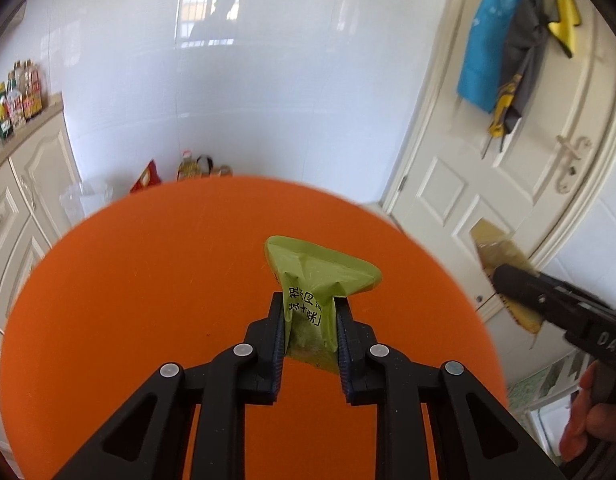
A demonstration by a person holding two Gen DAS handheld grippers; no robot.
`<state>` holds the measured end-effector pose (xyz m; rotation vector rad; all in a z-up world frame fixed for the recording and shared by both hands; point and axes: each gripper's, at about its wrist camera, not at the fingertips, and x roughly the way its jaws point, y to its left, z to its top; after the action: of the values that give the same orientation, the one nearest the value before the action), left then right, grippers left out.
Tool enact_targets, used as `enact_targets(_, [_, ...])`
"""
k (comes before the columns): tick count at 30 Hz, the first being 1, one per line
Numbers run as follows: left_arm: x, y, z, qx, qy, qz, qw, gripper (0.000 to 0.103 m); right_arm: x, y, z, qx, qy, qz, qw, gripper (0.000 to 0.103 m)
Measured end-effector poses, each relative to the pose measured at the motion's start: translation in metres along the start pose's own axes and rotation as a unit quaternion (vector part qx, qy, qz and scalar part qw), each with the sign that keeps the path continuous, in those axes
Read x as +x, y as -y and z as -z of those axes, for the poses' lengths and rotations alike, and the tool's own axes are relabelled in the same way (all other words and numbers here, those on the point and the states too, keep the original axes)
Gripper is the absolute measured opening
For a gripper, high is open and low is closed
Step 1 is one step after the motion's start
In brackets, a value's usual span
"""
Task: Collect trash
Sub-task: 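Carry the yellow bag and green sachet to the blue bucket and release both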
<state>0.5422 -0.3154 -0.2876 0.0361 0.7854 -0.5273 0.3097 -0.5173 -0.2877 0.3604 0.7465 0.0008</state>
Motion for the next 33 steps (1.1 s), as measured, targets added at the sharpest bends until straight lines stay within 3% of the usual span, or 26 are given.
enact_targets(10, [-0.078, 0.043, 0.024, 0.04, 0.06, 0.053, 0.996, 0.018, -0.092, 0.023, 0.014, 0.012, 0.065, 0.038, 0.997, 0.042])
enact_targets(17, [-0.098, 0.098, 0.047, 0.089, 0.06, 0.112, 0.9879, 0.018, -0.155, 0.072, 0.035, 0.044, 0.098, 0.092, 0.99, 0.042])
enact_targets(21, [-0.085, 0.129, 0.044, 0.118, 0.042, 0.155, 0.98, 0.018, -0.186, 0.115, 0.052, 0.079, 0.107, 0.128, 0.983, 0.042])
enact_targets(27, [-0.04, 0.174, 0.049, 0.153, -0.009, 0.19, 0.9698, 0.018, -0.207, 0.184, 0.082, 0.138, 0.097, 0.175, 0.97, 0.042])
enact_targets(33, [0.023, 0.216, 0.066, 0.18, -0.094, 0.205, 0.9575, 0.019, -0.196, 0.255, 0.117, 0.201, 0.061, 0.2, 0.957, 0.042])
